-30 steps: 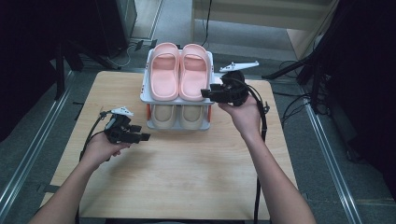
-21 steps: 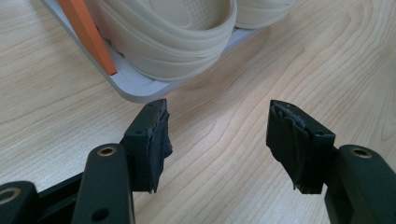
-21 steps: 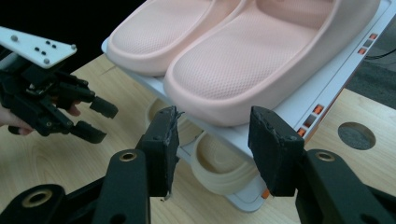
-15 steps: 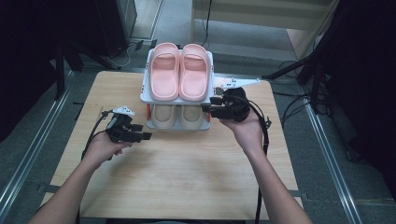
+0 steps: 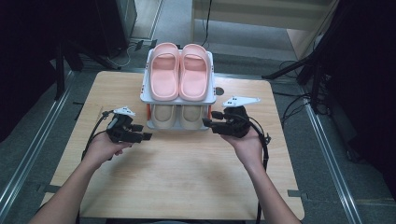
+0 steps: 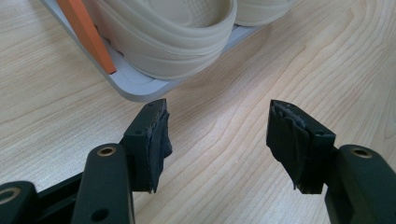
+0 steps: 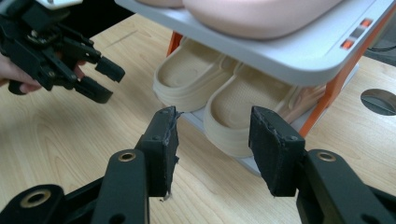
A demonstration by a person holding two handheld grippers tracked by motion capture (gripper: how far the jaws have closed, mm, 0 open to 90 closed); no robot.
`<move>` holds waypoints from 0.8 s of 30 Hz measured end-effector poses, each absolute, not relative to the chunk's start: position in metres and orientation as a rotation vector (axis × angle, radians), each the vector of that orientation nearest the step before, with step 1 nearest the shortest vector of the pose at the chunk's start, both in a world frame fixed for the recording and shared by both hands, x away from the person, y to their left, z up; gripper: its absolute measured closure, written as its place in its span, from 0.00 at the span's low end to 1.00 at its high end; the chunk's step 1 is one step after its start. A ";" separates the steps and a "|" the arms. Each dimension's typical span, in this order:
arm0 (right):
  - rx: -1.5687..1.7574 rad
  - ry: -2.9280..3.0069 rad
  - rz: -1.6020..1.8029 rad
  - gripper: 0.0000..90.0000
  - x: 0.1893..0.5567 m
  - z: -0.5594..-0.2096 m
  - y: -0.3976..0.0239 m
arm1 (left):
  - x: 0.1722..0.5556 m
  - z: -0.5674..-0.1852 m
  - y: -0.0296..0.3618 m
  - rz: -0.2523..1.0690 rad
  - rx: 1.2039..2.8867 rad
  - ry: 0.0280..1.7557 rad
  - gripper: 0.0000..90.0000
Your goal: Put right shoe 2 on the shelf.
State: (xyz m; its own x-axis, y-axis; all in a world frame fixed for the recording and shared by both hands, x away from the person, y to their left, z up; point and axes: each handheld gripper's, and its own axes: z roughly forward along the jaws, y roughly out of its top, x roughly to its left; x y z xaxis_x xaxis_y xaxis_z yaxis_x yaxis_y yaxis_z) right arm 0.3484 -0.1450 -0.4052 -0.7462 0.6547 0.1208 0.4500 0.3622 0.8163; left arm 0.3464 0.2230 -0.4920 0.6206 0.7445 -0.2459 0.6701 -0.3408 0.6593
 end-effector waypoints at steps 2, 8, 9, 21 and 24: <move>0.989 2.395 1.334 0.59 0.347 -0.411 -0.146 | 0.347 -0.492 0.223 0.126 2.090 1.108 0.43; 1.004 2.359 1.348 0.59 0.342 -0.424 -0.149 | 0.347 -0.492 0.224 0.130 2.093 1.107 0.43; 1.003 2.360 1.349 0.59 0.342 -0.426 -0.149 | 0.347 -0.492 0.223 0.130 2.095 1.106 0.43; 1.017 2.360 1.348 0.59 0.335 -0.453 -0.151 | 0.347 -0.493 0.223 0.136 2.099 1.105 0.43; 1.014 2.376 1.343 0.58 0.333 -0.460 -0.151 | 0.346 -0.493 0.223 0.141 2.098 1.104 0.43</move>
